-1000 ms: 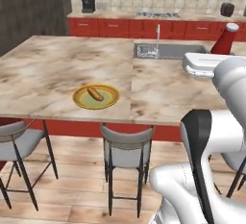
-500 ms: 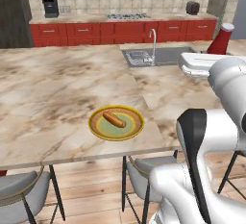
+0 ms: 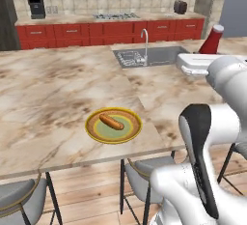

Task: Move the hot dog bun to the plate on the dining table and place the condiment next to that plate. Then navigate to the fridge and take the sausage and place it on the plate as well.

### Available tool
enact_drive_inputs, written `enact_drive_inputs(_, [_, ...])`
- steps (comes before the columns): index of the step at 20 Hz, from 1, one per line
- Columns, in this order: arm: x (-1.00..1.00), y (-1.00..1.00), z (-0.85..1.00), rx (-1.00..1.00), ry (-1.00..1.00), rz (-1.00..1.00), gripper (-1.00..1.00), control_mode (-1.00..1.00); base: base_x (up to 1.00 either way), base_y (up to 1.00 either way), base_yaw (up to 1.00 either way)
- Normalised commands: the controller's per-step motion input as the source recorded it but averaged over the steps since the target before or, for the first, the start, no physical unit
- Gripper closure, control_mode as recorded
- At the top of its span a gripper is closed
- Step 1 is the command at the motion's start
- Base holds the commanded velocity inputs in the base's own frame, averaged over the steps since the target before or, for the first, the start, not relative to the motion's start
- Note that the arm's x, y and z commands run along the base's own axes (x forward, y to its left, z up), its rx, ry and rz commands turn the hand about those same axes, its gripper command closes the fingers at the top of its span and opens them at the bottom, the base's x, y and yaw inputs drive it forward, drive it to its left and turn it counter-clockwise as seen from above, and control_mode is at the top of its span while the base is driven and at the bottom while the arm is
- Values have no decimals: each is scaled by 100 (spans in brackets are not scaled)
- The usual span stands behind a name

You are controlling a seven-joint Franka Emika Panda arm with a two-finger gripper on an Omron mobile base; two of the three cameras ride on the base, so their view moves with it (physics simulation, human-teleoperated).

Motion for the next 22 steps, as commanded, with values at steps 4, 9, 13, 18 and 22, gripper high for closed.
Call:
enact_drive_inputs(4, [100,-16,-59,0,0,67,100,-100,0,0,0])
enact_drive_inputs(9, [98,-3,-65,0,0,61,100,-100,0,0,0])
enact_drive_inputs(13, [72,-5,-66,0,5,61,100,-100,0,0,0])
enact_drive_inputs(18, [20,0,-65,-3,1,38,100,-100,0,0,0])
enact_drive_inputs(22, [3,-17,-45,0,0,10,100,-100,0,0,0])
